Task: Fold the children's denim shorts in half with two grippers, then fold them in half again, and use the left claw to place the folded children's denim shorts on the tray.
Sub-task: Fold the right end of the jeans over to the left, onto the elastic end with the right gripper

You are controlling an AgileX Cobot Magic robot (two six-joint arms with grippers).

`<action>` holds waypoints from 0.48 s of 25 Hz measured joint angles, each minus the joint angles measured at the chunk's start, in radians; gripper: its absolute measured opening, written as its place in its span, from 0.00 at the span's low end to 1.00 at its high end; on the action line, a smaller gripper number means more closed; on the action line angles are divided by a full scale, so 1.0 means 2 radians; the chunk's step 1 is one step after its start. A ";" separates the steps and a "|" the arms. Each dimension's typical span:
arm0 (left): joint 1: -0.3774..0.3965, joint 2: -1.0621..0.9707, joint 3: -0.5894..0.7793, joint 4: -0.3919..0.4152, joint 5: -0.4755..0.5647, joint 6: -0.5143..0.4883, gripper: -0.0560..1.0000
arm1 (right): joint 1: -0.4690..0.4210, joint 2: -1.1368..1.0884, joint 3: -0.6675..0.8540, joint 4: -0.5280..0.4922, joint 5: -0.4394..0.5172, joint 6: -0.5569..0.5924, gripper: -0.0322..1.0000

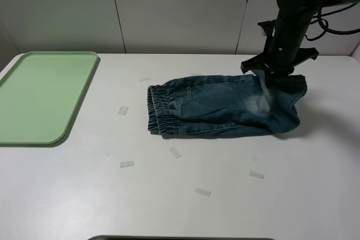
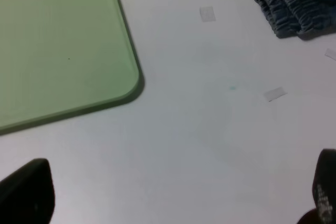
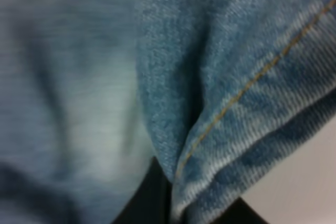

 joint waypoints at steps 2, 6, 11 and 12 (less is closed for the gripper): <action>0.000 0.000 0.000 0.000 0.000 0.000 0.99 | 0.018 0.000 0.000 0.007 -0.003 0.013 0.07; 0.000 0.000 0.000 0.000 0.000 0.000 0.99 | 0.051 0.000 0.000 0.017 -0.007 0.036 0.07; 0.000 0.000 0.000 0.000 0.000 0.000 0.99 | 0.085 0.000 0.000 0.030 -0.013 0.043 0.07; 0.000 0.000 0.000 0.000 0.000 0.000 0.99 | 0.091 0.000 0.000 0.034 -0.017 0.044 0.07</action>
